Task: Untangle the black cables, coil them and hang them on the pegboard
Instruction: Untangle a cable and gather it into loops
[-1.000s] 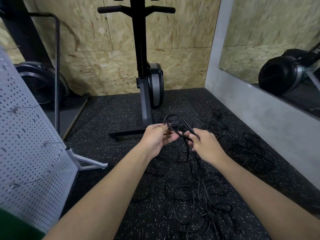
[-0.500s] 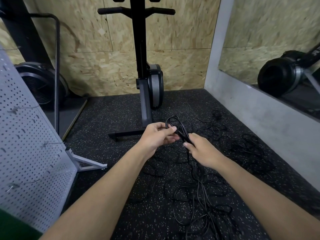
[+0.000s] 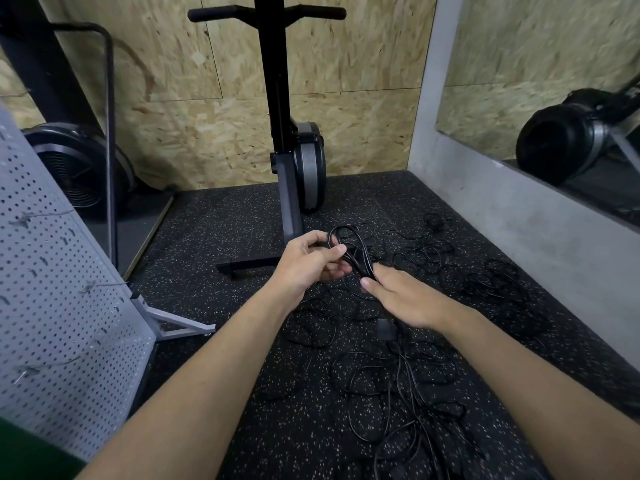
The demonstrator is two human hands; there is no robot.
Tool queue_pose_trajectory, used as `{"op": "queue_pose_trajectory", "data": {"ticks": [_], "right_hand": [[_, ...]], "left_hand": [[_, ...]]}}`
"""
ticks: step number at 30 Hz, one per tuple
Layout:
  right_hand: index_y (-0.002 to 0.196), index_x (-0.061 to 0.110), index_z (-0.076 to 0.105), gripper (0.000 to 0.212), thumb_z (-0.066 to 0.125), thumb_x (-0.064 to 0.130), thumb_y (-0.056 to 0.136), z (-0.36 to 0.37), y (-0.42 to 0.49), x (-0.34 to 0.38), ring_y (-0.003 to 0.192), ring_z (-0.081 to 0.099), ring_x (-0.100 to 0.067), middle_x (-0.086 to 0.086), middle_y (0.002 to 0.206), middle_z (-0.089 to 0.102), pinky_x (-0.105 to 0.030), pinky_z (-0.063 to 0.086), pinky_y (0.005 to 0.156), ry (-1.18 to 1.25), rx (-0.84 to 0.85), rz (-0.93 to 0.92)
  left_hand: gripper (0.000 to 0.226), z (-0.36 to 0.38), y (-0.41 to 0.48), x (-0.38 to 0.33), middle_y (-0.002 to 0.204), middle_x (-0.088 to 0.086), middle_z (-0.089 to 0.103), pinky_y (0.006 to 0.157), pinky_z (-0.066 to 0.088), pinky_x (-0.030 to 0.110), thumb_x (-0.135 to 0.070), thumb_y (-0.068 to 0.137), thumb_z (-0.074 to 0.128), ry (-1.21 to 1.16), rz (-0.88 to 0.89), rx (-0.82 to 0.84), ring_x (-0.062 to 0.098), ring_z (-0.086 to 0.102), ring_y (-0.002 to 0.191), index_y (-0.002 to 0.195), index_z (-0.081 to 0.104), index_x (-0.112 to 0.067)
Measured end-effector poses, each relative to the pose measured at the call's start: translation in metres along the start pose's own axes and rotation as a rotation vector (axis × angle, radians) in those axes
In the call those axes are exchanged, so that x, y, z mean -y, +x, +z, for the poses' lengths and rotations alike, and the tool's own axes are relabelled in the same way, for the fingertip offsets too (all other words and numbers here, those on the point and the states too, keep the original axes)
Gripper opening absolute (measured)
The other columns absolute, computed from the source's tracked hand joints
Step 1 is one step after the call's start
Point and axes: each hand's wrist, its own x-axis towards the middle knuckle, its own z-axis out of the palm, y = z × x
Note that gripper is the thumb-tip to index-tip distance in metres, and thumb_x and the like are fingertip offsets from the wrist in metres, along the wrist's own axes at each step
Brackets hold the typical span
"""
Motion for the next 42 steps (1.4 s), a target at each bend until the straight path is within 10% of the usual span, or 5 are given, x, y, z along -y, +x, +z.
{"op": "queue_pose_trajectory", "data": {"ticks": [14, 22, 31, 42], "right_hand": [[0.096, 0.014, 0.058, 0.025, 0.042, 0.026, 0.111, -0.004, -0.003, -0.005, 0.071, 0.057, -0.014, -0.003, 0.084, 0.066, -0.030, 0.046, 0.064, 0.105, -0.108, 0.011], [0.101, 0.013, 0.062, 0.024, 0.042, 0.020, 0.112, -0.026, -0.008, -0.001, 0.087, 0.067, -0.011, 0.002, 0.087, 0.066, -0.038, 0.052, 0.094, 0.336, -0.077, 0.006], [0.101, 0.010, 0.061, 0.022, 0.042, 0.014, 0.111, -0.033, -0.012, 0.025, 0.093, 0.070, -0.021, 0.000, 0.084, 0.067, -0.053, 0.053, 0.102, 0.607, -0.070, -0.118], [0.105, 0.011, 0.066, 0.025, 0.042, 0.013, 0.111, -0.034, -0.005, 0.006, 0.090, 0.074, -0.014, -0.009, 0.091, 0.076, -0.010, 0.048, 0.073, 0.469, -0.228, -0.020]], "left_hand": [[0.018, 0.001, 0.002, 0.010, 0.105, 0.022, 0.077, 0.082, 0.064, 0.036, -0.016, 0.101, 0.068, -0.085, 0.002, 0.043, 0.033, 0.077, 0.095, 0.118, 0.067, -0.009], [0.036, 0.002, 0.004, 0.038, 0.117, 0.000, 0.077, 0.092, 0.056, 0.039, -0.007, 0.104, 0.044, 0.188, -0.080, 0.152, 0.019, 0.070, 0.109, 0.126, 0.070, -0.020], [0.030, 0.036, 0.010, 0.089, 0.131, 0.009, 0.070, 0.108, 0.049, 0.036, -0.009, 0.101, 0.066, 0.564, 0.085, 0.488, 0.018, 0.064, 0.117, 0.129, 0.070, -0.017], [0.014, 0.007, 0.010, 0.111, 0.111, -0.006, 0.075, 0.098, 0.049, 0.032, -0.024, 0.107, 0.056, 0.809, -0.014, 0.414, 0.012, 0.067, 0.110, 0.111, 0.069, -0.020]]}}
